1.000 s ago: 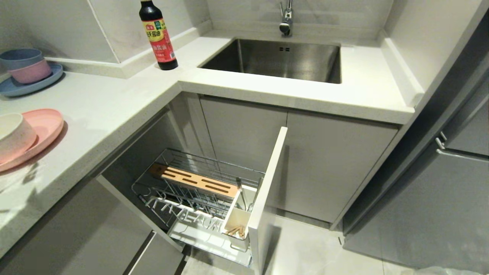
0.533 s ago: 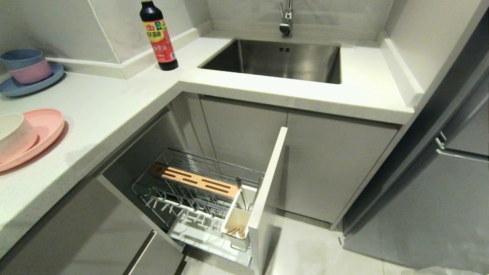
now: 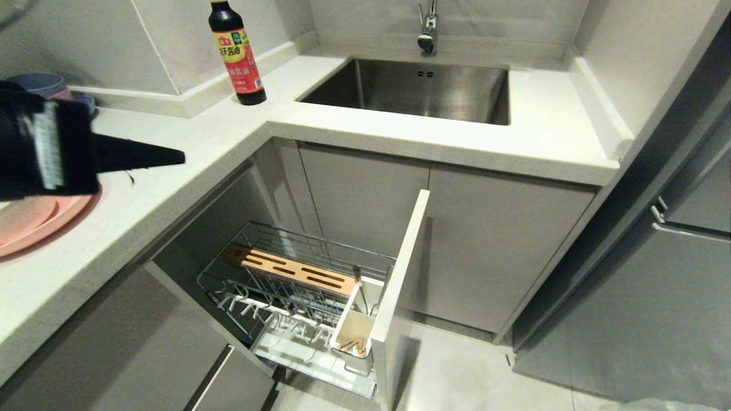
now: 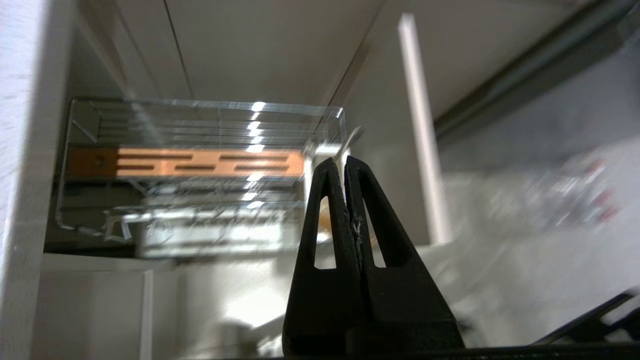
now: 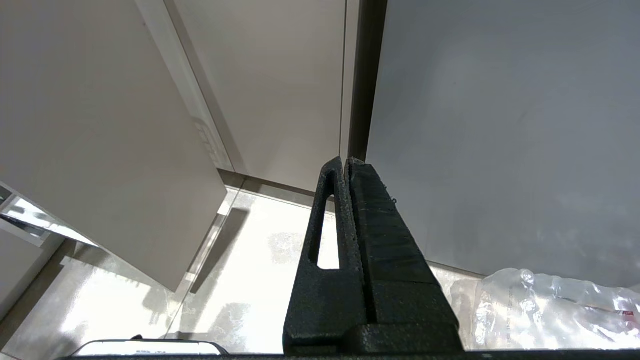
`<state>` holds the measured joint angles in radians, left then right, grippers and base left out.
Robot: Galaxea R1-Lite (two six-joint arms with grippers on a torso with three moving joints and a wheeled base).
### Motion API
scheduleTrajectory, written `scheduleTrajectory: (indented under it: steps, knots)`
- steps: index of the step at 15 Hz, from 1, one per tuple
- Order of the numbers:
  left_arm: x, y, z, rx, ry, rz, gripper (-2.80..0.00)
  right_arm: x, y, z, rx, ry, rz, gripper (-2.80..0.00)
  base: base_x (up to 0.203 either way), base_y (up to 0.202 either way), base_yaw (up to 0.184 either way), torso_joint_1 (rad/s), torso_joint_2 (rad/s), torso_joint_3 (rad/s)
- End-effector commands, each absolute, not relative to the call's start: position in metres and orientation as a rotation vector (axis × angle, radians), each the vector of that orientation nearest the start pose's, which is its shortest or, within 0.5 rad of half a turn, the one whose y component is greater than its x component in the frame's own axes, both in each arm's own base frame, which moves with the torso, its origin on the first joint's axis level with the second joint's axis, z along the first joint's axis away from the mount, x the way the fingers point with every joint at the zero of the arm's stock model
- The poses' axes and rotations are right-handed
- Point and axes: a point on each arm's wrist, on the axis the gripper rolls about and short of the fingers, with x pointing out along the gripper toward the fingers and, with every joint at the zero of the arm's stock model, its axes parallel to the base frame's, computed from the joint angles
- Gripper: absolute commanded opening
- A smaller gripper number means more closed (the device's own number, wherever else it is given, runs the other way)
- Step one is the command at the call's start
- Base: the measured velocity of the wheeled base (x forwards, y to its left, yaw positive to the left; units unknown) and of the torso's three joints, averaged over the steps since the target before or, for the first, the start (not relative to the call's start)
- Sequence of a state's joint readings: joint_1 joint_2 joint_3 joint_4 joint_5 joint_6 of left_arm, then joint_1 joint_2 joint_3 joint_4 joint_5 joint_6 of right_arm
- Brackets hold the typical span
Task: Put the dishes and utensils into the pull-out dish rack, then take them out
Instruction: Take the spoon out of the cupboard
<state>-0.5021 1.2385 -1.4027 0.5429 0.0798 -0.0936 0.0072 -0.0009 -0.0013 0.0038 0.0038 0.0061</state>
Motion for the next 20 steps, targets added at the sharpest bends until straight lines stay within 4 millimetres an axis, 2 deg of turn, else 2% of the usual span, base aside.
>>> scheduleTrajectory:
  steps: [1, 4, 8, 11, 15, 20]
  knots:
    - [0.177, -0.093, 0.318, 0.139, 0.52, -0.402, -2.8, -0.023, 0.0, 0.075, 0.006, 0.003, 0.012, -2.8, 0.0, 0.0, 0.0, 0.0, 0.0, 0.0]
    - [0.214, -0.103, 0.283, 0.268, 0.598, -0.422, -2.8, -0.023, 0.0, 0.075, 0.006, 0.002, 0.012, -2.8, 0.0, 0.0, 0.0, 0.0, 0.0, 0.0]
    - [0.244, -0.094, 0.258, 0.39, 0.619, -0.649, -2.8, -0.023, 0.0, 0.075, 0.006, 0.002, 0.012, -2.8, 0.0, 0.0, 0.0, 0.0, 0.0, 0.0]
    - [0.271, -0.097, 0.238, 0.395, 0.625, -0.719, -2.8, -0.023, 0.0, 0.075, 0.006, 0.004, 0.011, -2.8, 0.0, 0.0, 0.0, 0.0, 0.0, 0.0]
    - [0.295, -0.108, 0.206, 0.397, 0.719, -0.75, -2.8, -0.023, 0.0, 0.075, 0.006, 0.003, 0.011, -2.8, 0.0, 0.0, 0.0, 0.0, 0.0, 0.0]
    - [0.32, -0.135, 0.163, 0.448, 0.805, -0.754, -2.8, -0.023, 0.0, 0.075, 0.006, 0.002, 0.012, -2.8, 0.0, 0.0, 0.0, 0.0, 0.0, 0.0]
